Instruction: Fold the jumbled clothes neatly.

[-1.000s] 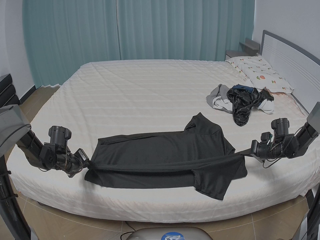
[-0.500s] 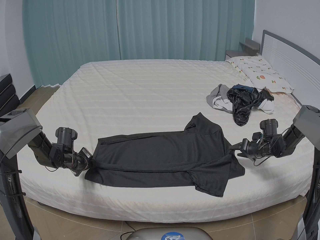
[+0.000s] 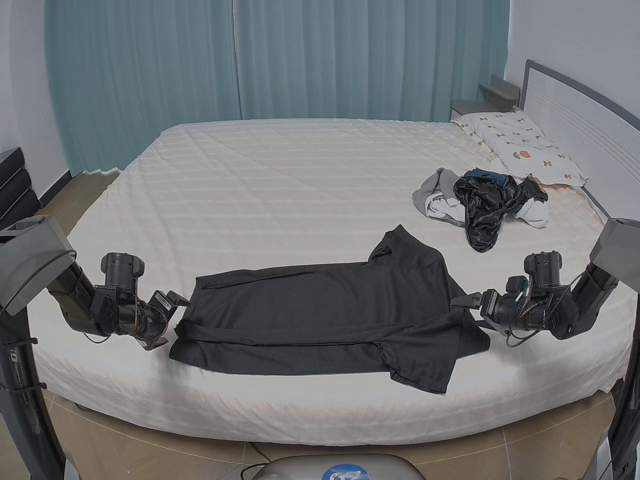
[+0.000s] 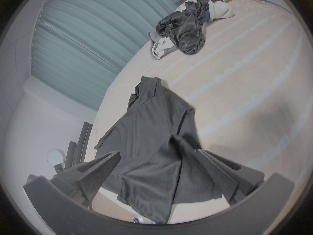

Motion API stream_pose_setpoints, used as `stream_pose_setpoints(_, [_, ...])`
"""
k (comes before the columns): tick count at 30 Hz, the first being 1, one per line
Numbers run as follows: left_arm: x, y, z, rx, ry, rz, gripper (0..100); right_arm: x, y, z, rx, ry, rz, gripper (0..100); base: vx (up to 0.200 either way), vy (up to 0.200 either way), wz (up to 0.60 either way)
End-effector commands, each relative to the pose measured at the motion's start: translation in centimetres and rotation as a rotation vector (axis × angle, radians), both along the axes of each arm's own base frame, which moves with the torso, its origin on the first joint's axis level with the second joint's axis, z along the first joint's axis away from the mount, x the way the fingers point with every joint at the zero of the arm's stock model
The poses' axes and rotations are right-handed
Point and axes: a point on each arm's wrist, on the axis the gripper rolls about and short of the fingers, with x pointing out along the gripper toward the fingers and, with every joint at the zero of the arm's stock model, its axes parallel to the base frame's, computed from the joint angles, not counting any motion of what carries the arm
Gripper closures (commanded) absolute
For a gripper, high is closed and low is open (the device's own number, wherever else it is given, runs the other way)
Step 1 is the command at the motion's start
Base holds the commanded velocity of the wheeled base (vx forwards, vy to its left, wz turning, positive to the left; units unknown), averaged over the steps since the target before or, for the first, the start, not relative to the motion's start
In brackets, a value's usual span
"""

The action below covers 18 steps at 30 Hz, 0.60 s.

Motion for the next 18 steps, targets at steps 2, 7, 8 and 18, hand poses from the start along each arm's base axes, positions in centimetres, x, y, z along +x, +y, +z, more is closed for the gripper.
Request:
stream_pose_setpoints(2, [-0.7,0.2,0.7,-0.007,-0.009,-0.001,0,-0.1,1.3,-0.9,-0.025,0.010,0.052,0,0.000,0.000,0.00])
stream_pose_setpoints(7, [-0.7,0.2,0.6,-0.007,-0.003,-0.001,0,0.6,1.8,-2.3,-0.057,0.017,0.080,0,0.000,0.000,0.00])
stream_pose_setpoints(8, [-0.8,0.2,0.6,-0.007,-0.002,-0.001,0,0.8,1.8,-2.6,-0.068,0.015,0.079,0,0.000,0.000,0.00])
stream_pose_setpoints(18, [-0.9,0.1,0.5,-0.006,0.003,-0.004,0,1.6,1.8,-4.1,-0.113,0.016,0.072,100,0.000,0.000,0.00])
